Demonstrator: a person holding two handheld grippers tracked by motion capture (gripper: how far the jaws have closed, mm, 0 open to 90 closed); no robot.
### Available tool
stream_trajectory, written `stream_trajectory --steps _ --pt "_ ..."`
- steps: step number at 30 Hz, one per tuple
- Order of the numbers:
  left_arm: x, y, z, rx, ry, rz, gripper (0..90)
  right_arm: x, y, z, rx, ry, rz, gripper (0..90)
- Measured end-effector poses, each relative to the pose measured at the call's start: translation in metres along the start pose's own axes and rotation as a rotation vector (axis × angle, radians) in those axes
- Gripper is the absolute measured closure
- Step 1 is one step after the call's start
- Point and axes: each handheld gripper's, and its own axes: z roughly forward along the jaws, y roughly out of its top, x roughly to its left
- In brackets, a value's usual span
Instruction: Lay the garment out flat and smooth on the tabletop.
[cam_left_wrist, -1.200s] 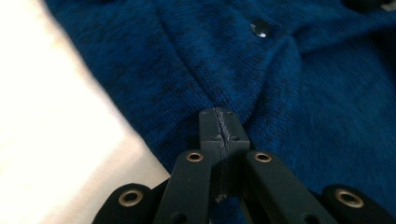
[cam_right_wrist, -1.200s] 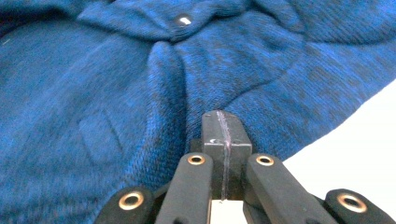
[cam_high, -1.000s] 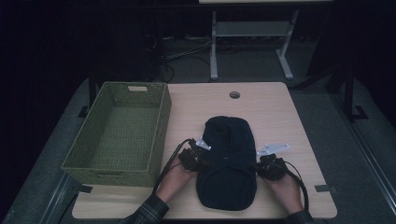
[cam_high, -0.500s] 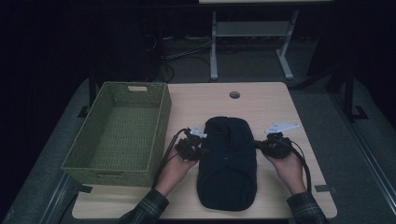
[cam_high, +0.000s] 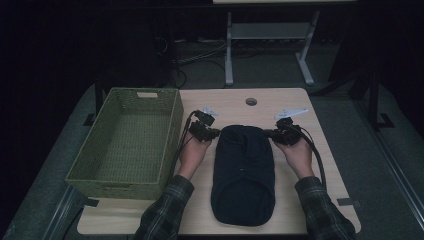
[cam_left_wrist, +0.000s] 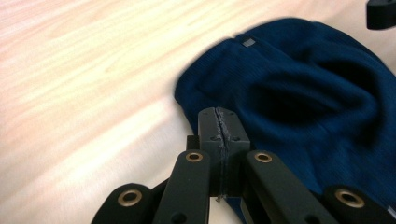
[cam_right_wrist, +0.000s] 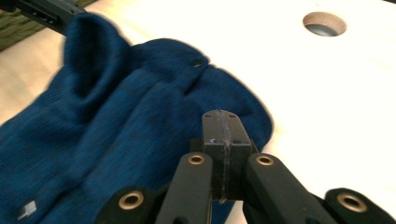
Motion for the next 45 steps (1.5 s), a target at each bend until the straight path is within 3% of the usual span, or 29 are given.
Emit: stream_trajectory --steps 3,9,10,13,16,22,27,34,38,41,44,45 --pt "0.002 0.001 0.018 0.013 -0.013 -0.005 89.7 -0.006 -0.001 0.009 0.018 0.010 0.033 90.0" --pt "-0.001 -0.009 0.044 0.073 -0.046 0.000 89.9 -0.011 -0.008 0.028 0.069 0.008 0.037 90.0" --pt "-0.002 -0.011 0.045 0.058 -0.044 0.001 90.0 -0.011 -0.009 0.031 0.086 0.003 0.037 90.0" --pt "-0.003 -0.013 0.043 0.072 -0.040 0.010 90.0 -0.010 -0.016 0.040 0.134 -0.009 0.025 90.0" --pt "-0.007 -0.015 0.039 0.089 -0.022 0.034 90.0 -0.011 -0.020 0.039 0.124 -0.013 0.025 90.0" --pt "-0.018 -0.026 0.028 0.103 -0.037 0.070 90.0 -0.004 -0.023 0.034 0.147 -0.039 -0.009 90.0" --pt "-0.020 -0.036 0.021 0.091 -0.054 0.079 90.0 0.004 -0.031 0.026 0.140 -0.023 -0.007 90.0" --pt "-0.018 -0.036 0.021 0.090 -0.067 0.069 90.0 0.010 -0.035 0.022 0.136 -0.018 -0.017 90.0" --pt "-0.012 -0.033 0.018 0.078 -0.080 0.041 89.8 0.010 -0.032 0.016 0.106 0.011 -0.024 81.9" --pt "-0.007 -0.030 0.014 0.073 -0.080 0.035 86.0 0.008 -0.027 0.008 0.065 0.007 -0.027 76.5" --pt "-0.004 -0.027 0.012 0.065 -0.069 0.032 79.2 0.003 -0.024 0.003 0.032 0.008 -0.016 71.1" --pt "-0.001 -0.023 0.011 0.065 -0.059 0.035 75.4 0.000 -0.022 0.002 0.049 0.018 -0.003 67.0"
